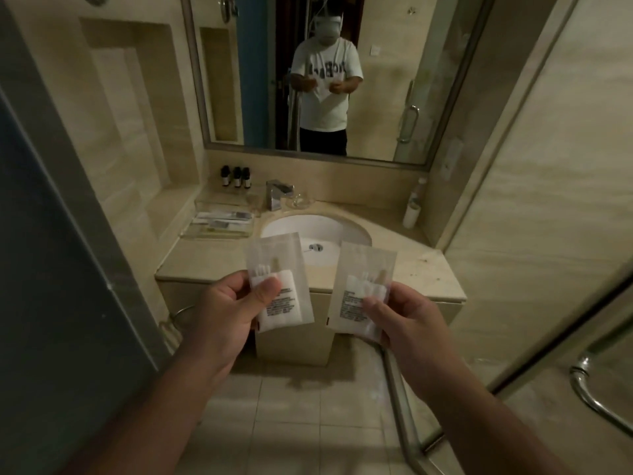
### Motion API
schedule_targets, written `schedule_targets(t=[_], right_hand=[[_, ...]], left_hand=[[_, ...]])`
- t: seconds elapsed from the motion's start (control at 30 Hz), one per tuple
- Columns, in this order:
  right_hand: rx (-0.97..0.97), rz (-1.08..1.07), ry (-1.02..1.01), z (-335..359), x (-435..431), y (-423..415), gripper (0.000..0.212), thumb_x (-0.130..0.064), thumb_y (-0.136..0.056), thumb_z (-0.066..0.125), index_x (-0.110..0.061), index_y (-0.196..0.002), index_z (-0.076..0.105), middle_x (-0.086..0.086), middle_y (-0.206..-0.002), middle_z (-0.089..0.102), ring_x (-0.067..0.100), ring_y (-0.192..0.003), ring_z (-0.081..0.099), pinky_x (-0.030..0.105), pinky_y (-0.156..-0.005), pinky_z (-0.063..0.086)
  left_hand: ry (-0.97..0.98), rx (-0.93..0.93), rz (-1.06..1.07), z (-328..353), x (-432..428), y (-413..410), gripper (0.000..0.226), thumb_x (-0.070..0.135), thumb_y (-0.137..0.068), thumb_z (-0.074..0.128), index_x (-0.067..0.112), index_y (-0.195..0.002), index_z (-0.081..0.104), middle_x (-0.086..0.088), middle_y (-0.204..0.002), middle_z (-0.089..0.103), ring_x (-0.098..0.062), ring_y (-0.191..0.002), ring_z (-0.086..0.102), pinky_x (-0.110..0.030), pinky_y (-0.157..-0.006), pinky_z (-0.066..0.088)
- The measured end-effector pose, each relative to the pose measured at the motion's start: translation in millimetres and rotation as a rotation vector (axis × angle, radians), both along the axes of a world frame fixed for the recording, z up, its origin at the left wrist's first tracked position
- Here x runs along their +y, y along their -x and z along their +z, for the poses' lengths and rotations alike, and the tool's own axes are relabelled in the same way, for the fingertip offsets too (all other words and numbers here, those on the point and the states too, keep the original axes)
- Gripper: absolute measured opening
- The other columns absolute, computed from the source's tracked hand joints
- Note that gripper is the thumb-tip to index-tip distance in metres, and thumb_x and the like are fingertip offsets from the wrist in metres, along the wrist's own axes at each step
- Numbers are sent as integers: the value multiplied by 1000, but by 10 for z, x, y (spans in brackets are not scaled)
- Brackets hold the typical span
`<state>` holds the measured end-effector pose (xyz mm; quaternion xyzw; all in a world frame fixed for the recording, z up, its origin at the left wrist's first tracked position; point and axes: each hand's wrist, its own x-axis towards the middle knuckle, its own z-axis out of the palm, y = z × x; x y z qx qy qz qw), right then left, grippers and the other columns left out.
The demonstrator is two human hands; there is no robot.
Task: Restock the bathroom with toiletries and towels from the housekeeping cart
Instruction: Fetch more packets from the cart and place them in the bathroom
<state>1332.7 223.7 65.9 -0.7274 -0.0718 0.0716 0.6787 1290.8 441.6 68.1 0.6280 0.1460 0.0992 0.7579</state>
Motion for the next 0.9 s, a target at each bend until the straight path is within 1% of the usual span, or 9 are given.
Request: schedule_targets(t=[0.07,0.13,0.3,0.37,0.43,0.5,0.6,0.73,0.9], right_hand=[[32,-9,-4,-36,136,-113,17,-18,-96,60,-18,-109,70,1,-100,77,18,-95,73,38,-83,60],[53,4,-13,-101,294,-264,19,-21,-96,60,-16,-111,71,4,-102,76,20,-96,73,42,-84,60],[82,16,-10,-246,736,-638,19,-28,-96,59,-17,-107,71,2,-99,76,21,-94,73,42,-79,62],[64,28,10,-254,893,-857,20,-31,-96,59,-20,-108,70,-2,-99,75,17,-94,73,39,-77,62],[56,22,31,-254,1039,-1123,20,-33,-96,60,-22,-109,70,-4,-100,75,15,-94,73,36,-76,63],[64,28,21,-264,1189,-1392,17,-30,-96,61,-22,-108,71,-2,-102,75,17,-96,72,40,-79,62],[102,77,-24,-279,1417,-1791,15,-21,-97,61,-19,-106,72,0,-102,75,20,-96,73,44,-82,61],[158,156,-64,-279,1641,-2347,15,-16,-98,59,-18,-106,71,-1,-102,76,20,-94,73,36,-76,61],[177,216,-41,-449,1873,-2813,13,-17,-98,59,-20,-105,70,-7,-96,75,20,-94,72,42,-79,62]], left_hand=[[-28,22,-3,-41,145,-79,29,33,-72,66,20,-97,69,5,-85,77,-12,-81,74,-26,-64,58],[-50,42,15,-134,305,-164,30,36,-70,66,23,-97,69,6,-87,77,-13,-84,74,-29,-68,57],[-25,115,91,-324,642,-443,33,38,-69,69,22,-98,72,-1,-92,78,-21,-90,74,-45,-82,58],[-71,138,92,-321,750,-625,31,39,-74,68,21,-99,72,1,-93,78,-18,-90,74,-42,-82,59],[-126,139,117,-287,874,-832,19,35,-84,66,21,-96,72,5,-88,77,-13,-84,74,-37,-78,59],[-194,136,153,-259,1007,-1037,13,32,-91,64,22,-92,73,7,-85,77,-12,-82,74,-37,-76,60],[-288,134,190,-246,1203,-1322,14,33,-93,63,24,-96,74,5,-87,76,-13,-83,74,-43,-78,62],[-269,128,264,-225,1410,-1715,13,27,-95,63,19,-99,73,0,-90,77,-19,-87,75,-48,-81,61],[-213,144,329,-276,1582,-2138,12,22,-95,63,16,-102,72,1,-92,78,-16,-88,75,-37,-78,61]])
